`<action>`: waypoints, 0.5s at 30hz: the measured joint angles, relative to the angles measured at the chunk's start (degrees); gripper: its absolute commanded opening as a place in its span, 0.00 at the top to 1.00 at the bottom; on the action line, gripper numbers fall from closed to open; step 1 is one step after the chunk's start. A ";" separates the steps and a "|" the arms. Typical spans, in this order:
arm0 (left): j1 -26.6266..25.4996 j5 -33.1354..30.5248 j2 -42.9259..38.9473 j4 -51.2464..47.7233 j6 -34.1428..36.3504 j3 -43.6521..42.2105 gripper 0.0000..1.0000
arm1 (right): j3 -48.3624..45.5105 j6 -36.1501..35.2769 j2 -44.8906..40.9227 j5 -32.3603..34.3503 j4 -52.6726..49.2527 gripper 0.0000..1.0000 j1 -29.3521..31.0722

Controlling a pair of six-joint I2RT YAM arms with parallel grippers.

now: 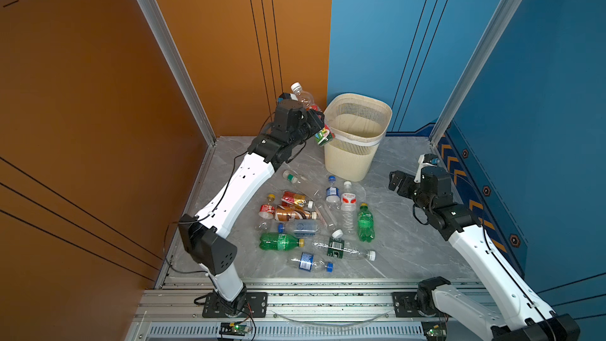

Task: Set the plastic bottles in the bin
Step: 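Lift the red Qoo bottle with the left gripper over the wastebasket, then open the left gripper to drop the Qoo bottle into the basket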

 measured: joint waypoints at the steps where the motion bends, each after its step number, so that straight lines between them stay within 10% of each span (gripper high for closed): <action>1: -0.31 0.39 2.16 0.15 -0.04 2.73 0.52 | -0.02 0.04 -0.11 -0.07 -0.11 0.00 -0.09; 15: -4.26 1.53 29.57 1.25 -5.57 35.19 0.55 | -0.07 0.20 -0.59 -1.49 -0.98 0.00 -0.96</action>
